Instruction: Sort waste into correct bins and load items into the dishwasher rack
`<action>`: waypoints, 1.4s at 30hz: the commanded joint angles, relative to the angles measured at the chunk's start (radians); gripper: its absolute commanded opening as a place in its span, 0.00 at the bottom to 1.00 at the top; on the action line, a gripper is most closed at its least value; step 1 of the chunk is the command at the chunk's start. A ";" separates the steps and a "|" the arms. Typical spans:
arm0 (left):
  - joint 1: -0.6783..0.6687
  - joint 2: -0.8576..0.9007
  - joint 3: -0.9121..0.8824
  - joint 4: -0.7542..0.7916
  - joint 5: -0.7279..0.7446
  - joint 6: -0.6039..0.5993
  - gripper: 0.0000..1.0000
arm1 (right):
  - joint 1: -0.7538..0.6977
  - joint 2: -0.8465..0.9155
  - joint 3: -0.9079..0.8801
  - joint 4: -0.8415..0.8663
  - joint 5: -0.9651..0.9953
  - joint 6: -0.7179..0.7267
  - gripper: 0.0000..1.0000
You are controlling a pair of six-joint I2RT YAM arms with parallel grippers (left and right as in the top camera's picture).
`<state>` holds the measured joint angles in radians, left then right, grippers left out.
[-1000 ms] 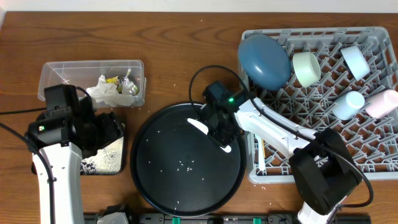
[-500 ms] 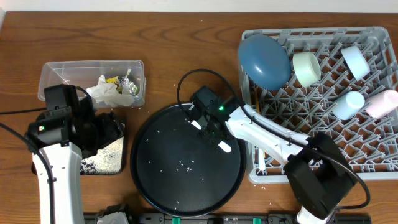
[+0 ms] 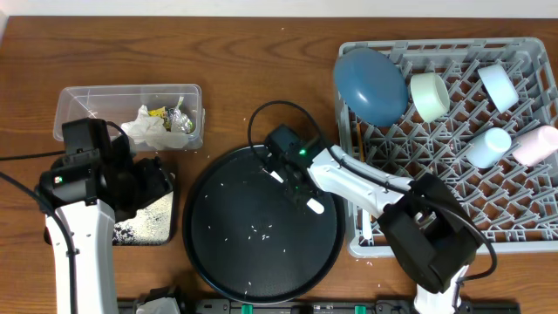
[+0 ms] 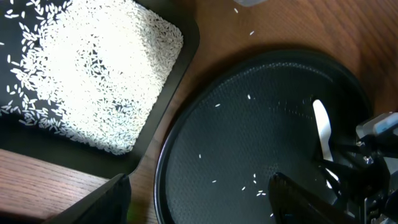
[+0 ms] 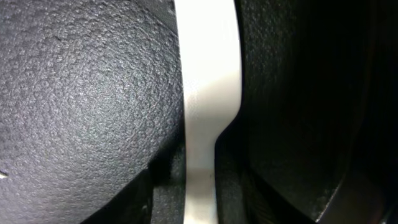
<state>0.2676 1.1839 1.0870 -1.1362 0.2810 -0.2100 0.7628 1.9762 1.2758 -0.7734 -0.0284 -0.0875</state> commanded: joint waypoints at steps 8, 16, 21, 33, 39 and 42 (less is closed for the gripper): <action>0.004 0.006 -0.004 0.000 -0.013 -0.006 0.72 | 0.010 0.067 -0.014 -0.015 0.006 0.012 0.23; 0.004 0.006 -0.004 -0.001 -0.013 -0.006 0.72 | 0.009 0.067 -0.014 -0.042 0.040 0.012 0.18; 0.004 0.006 -0.004 -0.001 -0.013 -0.006 0.72 | 0.009 0.066 -0.014 -0.052 0.039 0.012 0.09; 0.004 0.006 -0.004 0.000 -0.013 -0.006 0.72 | 0.009 0.021 -0.010 -0.076 0.019 0.024 0.01; 0.004 0.006 -0.004 0.000 -0.013 -0.006 0.72 | 0.008 -0.042 -0.008 -0.076 0.016 0.028 0.01; 0.004 0.006 -0.004 0.000 -0.013 -0.006 0.72 | 0.008 -0.071 -0.008 -0.076 0.016 0.030 0.01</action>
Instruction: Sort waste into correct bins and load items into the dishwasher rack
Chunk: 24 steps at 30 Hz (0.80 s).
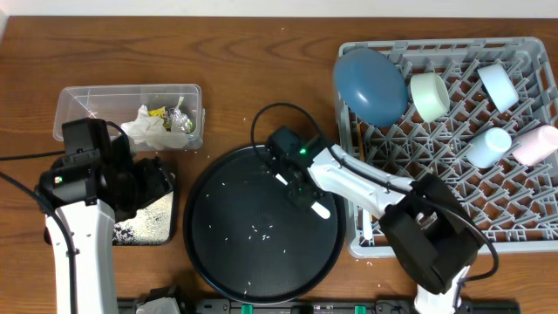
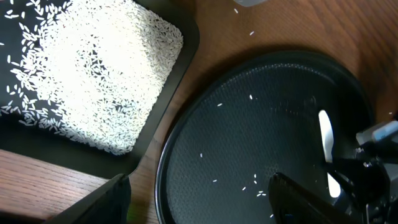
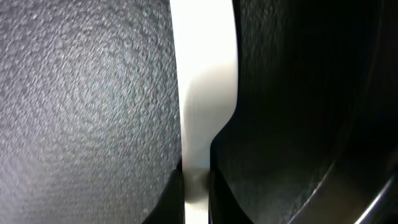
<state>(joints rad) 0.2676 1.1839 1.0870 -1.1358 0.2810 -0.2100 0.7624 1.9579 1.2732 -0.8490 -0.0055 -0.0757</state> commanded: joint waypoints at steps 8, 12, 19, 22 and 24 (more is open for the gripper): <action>0.004 0.006 -0.004 -0.001 -0.013 -0.006 0.72 | 0.008 -0.101 -0.005 0.000 -0.018 0.049 0.01; 0.004 0.006 -0.004 -0.001 -0.013 -0.006 0.72 | 0.008 -0.132 -0.005 0.000 -0.022 0.054 0.01; 0.004 0.006 -0.004 -0.001 -0.013 -0.006 0.72 | -0.011 -0.216 -0.005 0.008 -0.021 0.108 0.01; 0.004 0.006 -0.004 -0.001 -0.013 -0.006 0.72 | -0.044 -0.262 -0.005 0.006 -0.022 0.132 0.01; 0.004 0.006 -0.004 -0.001 -0.013 -0.006 0.72 | -0.069 -0.292 -0.005 0.005 -0.021 0.145 0.01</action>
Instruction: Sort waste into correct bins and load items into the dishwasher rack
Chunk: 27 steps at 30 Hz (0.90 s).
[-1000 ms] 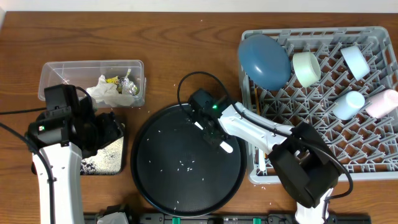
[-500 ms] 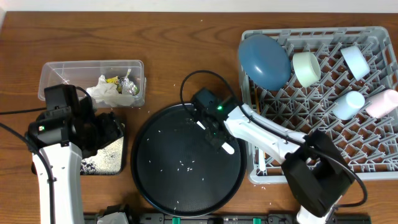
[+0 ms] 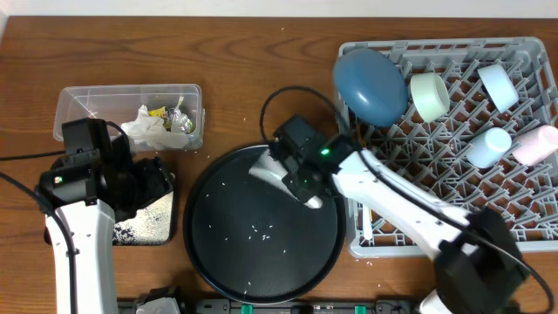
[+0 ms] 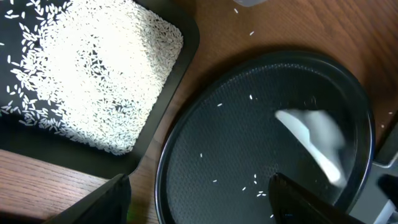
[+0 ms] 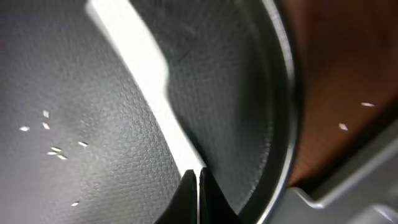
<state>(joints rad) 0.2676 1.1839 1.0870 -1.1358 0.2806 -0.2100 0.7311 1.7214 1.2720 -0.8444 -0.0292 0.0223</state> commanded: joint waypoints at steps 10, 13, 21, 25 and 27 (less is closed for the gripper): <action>0.004 0.006 -0.004 -0.001 -0.012 -0.006 0.72 | -0.149 -0.138 -0.004 -0.042 -0.046 0.041 0.05; 0.004 0.006 -0.004 -0.001 -0.012 -0.006 0.72 | -0.132 -0.131 -0.005 -0.046 -0.156 -0.063 0.09; 0.004 0.006 -0.004 -0.001 -0.012 -0.006 0.72 | 0.005 -0.051 -0.008 -0.022 -0.171 -0.233 0.40; 0.004 0.006 -0.004 -0.004 -0.012 -0.006 0.72 | 0.048 0.025 -0.008 -0.018 -0.125 -0.261 0.47; 0.004 0.006 -0.004 -0.005 -0.012 -0.006 0.72 | 0.060 0.067 -0.008 -0.014 -0.124 -0.264 0.49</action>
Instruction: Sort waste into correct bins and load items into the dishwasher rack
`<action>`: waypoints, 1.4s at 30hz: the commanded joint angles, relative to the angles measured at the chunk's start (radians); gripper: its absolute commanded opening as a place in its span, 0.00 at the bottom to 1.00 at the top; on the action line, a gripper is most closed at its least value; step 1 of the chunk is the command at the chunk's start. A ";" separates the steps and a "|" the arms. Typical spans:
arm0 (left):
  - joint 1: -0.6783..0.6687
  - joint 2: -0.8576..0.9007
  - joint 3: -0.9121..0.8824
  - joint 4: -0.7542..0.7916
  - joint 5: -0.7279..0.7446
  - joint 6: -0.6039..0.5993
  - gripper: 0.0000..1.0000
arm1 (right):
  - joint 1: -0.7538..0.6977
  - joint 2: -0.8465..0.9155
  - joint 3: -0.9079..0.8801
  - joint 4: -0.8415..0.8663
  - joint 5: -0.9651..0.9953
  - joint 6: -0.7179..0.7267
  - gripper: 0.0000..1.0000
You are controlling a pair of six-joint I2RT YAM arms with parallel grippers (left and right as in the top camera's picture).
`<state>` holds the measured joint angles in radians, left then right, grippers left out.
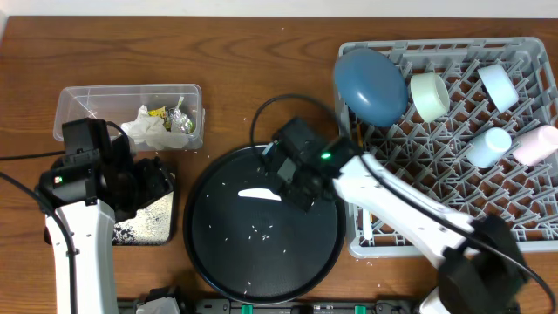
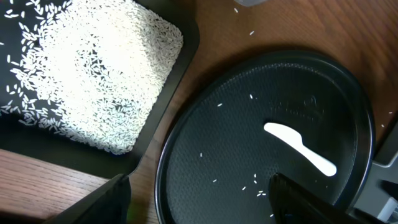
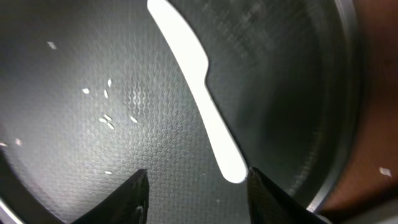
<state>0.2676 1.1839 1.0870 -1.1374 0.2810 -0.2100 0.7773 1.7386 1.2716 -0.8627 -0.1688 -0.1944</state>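
Observation:
A white plastic knife lies flat on the round black tray, a little left of the tray's middle. In the right wrist view the knife runs diagonally, its rounded end between the fingertips. My right gripper hovers over it, open, fingers apart and holding nothing. The knife also shows in the left wrist view. My left gripper is open and empty, between the rice tray and the round tray's left rim.
The grey dishwasher rack at the right holds a blue bowl, a green cup and other cups. A clear bin with wrappers stands at the back left. Rice grains are scattered on the round tray.
The right gripper was shut on the knife, holding it tilted over the tray's right part. Now it is open, and the knife lies flat nearer the tray's middle. The left arm is unchanged.
First the right gripper's fingers stood around the knife lying on the tray's right side. Then they were shut on its handle. Then the knife was raised and turned in the gripper. Now it lies released on the tray. The left arm stayed put.

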 commanded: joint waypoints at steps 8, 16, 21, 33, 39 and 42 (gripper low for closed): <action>0.004 0.006 -0.004 -0.003 -0.013 -0.006 0.72 | 0.048 0.191 -0.008 0.098 0.064 -0.047 0.54; 0.004 0.006 -0.004 -0.002 -0.013 -0.006 0.72 | 0.058 0.286 -0.008 0.110 0.067 -0.058 0.56; 0.004 0.006 -0.004 -0.003 -0.013 -0.006 0.72 | 0.065 0.331 -0.008 0.101 0.067 -0.057 0.34; 0.004 0.006 -0.004 -0.003 -0.013 -0.006 0.72 | 0.061 0.332 -0.007 0.063 0.105 -0.053 0.02; 0.004 0.006 -0.004 -0.002 -0.013 -0.006 0.72 | 0.061 0.328 0.001 0.033 0.116 -0.020 0.01; 0.004 0.006 -0.004 -0.002 -0.013 -0.006 0.72 | 0.061 0.319 0.005 0.033 0.112 0.000 0.01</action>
<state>0.2676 1.1839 1.0870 -1.1374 0.2810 -0.2100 0.8215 2.0018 1.3140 -0.7986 -0.0212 -0.2367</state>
